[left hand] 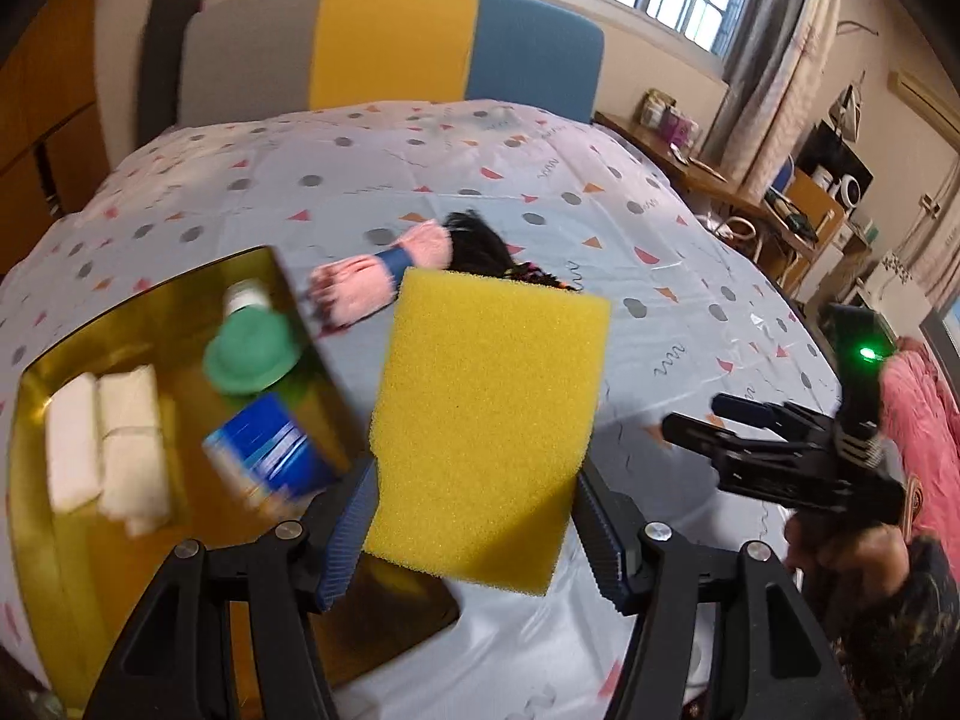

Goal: Organize soft objects
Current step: 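Grasp the yellow sponge with left tool while right tool grasps the mauve scrunchie, then lower the yellow sponge into the tray and open left tool while right tool holds scrunchie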

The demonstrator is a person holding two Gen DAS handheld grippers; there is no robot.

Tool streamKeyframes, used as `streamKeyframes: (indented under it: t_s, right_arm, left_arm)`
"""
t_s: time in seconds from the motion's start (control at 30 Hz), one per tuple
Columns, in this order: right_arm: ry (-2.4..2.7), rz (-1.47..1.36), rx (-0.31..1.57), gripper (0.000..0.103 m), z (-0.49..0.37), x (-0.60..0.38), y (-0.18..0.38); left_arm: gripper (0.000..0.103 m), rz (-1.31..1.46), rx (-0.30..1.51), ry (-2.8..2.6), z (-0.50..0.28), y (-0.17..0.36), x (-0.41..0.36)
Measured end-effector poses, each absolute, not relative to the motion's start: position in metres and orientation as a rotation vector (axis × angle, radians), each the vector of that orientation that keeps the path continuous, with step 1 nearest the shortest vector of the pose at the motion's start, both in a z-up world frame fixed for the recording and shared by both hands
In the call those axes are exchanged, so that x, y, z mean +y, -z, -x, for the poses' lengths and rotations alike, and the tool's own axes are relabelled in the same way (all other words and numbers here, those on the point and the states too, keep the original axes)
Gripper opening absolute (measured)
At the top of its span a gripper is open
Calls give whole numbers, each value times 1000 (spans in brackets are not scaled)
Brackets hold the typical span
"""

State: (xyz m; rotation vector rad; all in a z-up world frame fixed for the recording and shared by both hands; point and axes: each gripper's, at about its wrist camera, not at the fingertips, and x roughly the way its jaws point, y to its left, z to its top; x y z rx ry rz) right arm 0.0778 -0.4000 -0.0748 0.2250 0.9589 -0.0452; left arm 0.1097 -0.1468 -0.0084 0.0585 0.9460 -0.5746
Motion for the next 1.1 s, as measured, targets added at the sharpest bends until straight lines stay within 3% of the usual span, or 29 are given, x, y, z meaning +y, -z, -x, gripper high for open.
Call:
streamKeyframes:
  t_s: [0.4, 0.43, 0.47, 0.53, 0.57, 0.9, 1.1]
  right_arm:
    - [-23, -111, 1064, 78, -153, -335, 98]
    - [-9, -89, 1071, 68, -159, -331, 102]
    - [-3, -74, 1084, 40, -163, -329, 106]
    - [-1, -31, 1083, 18, -165, -322, 108]
    - [-8, -15, 1087, 15, -164, -319, 108]
    - [-43, 10, 1063, 15, -146, -320, 110]
    - [-34, 57, 1043, 15, -145, -313, 114]
  left_arm:
    - [64, 43, 908, 465, -76, -1, -63]
    - [64, 50, 907, 455, -75, -1, -57]
    - [64, 66, 905, 439, -75, -1, -49]
    - [64, 93, 902, 414, -74, -2, -34]
    - [64, 107, 899, 398, -73, -2, -26]
    - [64, 256, 939, 220, -75, 16, 52]
    - [64, 382, 999, 255, -92, 29, 51]
